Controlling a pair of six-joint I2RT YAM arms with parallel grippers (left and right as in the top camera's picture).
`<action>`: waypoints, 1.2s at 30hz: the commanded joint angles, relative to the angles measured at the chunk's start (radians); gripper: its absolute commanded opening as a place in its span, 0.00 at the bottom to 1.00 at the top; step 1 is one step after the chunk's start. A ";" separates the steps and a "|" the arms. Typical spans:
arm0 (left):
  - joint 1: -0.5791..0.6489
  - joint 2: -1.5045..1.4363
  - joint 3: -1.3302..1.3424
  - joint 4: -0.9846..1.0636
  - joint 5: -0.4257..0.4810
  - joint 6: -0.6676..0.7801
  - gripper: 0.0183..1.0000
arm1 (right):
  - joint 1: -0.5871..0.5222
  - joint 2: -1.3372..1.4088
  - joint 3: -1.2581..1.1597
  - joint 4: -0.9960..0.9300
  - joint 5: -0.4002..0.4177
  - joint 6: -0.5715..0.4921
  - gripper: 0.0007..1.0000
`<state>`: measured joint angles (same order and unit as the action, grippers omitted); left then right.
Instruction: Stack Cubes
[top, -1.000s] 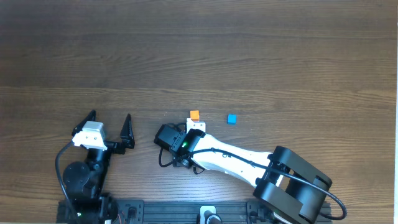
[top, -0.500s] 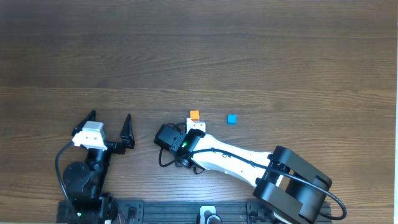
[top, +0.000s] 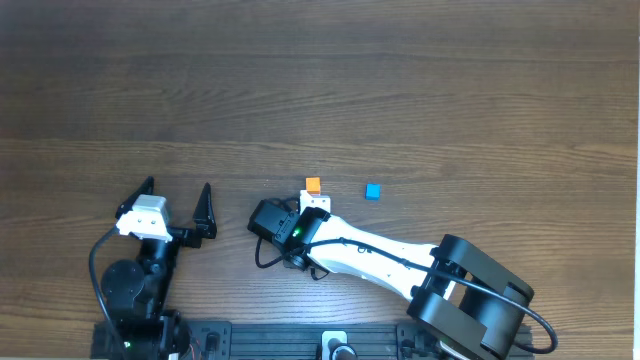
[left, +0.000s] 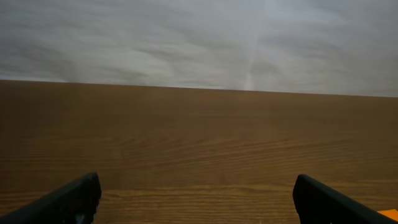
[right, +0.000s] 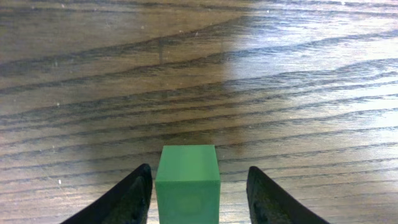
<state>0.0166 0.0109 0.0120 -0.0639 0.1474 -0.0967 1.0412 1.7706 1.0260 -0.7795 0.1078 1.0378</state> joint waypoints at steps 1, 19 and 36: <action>0.006 -0.008 -0.006 0.001 0.013 0.014 1.00 | -0.006 0.010 -0.010 0.002 0.013 0.001 0.45; 0.006 -0.008 -0.006 0.001 0.013 0.014 1.00 | -0.006 0.010 -0.010 0.003 0.012 0.002 0.21; 0.006 -0.008 -0.006 0.001 0.013 0.014 1.00 | -0.006 0.010 -0.010 0.000 -0.037 -0.007 0.21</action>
<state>0.0166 0.0109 0.0120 -0.0639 0.1474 -0.0967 1.0412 1.7706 1.0260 -0.7795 0.1032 1.0386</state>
